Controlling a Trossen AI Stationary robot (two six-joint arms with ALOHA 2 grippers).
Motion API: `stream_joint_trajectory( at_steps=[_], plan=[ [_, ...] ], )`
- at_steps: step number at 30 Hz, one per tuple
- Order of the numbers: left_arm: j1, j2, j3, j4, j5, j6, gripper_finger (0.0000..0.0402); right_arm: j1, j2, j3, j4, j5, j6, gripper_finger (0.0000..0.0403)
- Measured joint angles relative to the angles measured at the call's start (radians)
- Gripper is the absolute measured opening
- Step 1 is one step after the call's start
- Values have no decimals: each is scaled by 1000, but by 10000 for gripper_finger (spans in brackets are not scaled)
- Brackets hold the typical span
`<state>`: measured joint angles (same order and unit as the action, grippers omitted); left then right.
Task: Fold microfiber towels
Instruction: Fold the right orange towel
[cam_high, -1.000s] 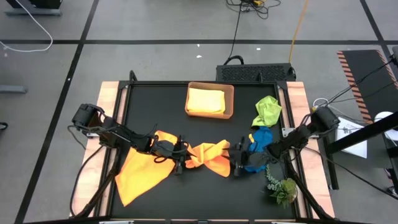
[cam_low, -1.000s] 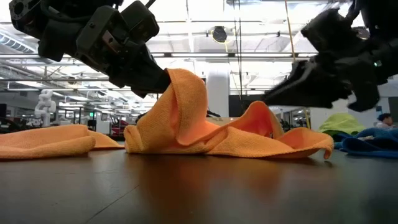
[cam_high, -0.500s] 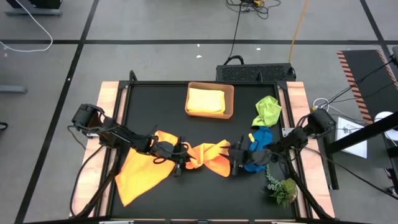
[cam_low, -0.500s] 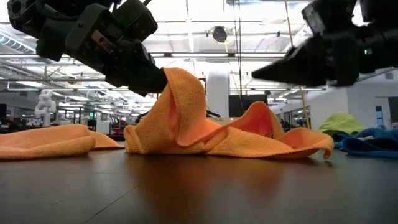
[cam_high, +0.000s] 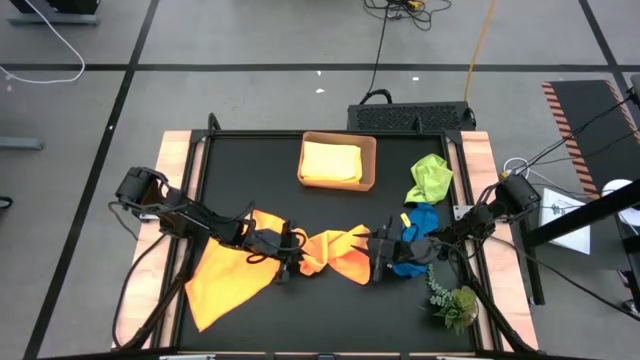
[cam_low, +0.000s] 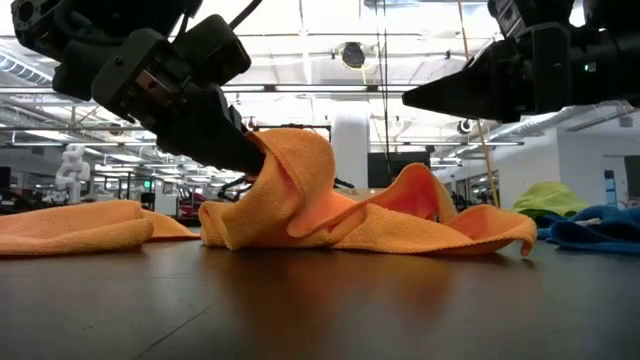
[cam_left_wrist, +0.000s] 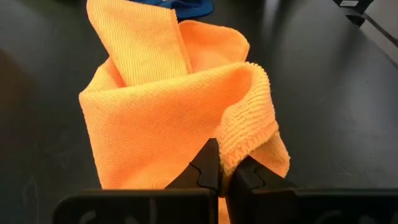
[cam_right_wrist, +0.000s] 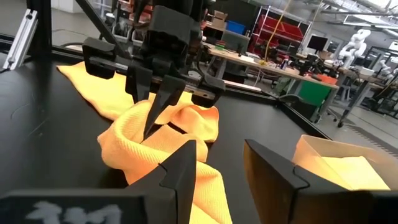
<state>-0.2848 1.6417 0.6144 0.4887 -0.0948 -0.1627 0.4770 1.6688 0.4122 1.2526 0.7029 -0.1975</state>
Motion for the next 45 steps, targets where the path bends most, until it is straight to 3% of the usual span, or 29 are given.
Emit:
stream_joint_trajectory(
  at_steps=[7, 16, 29, 36, 41, 45],
  plan=[
    [0, 0, 0, 24, -8, 14, 7, 3, 0, 0, -34, 0, 24, 123],
    [1, 0, 0, 31, -37, 21, 8, 7, 0, 44, -359, 60, 210, 123],
    [5, 0, 0, 31, -46, 3, 11, 52, -49, 45, -546, 56, 273, 125],
    [10, 0, 0, 31, -46, 10, 11, 92, -163, 45, -681, 53, 343, 160],
    [27, 0, 0, 38, -47, 10, 4, 112, -127, 45, -680, -22, 390, 184],
    [33, 0, 0, 39, -47, 9, 9, 115, -84, 45, -683, 12, 432, 187]
  ],
)
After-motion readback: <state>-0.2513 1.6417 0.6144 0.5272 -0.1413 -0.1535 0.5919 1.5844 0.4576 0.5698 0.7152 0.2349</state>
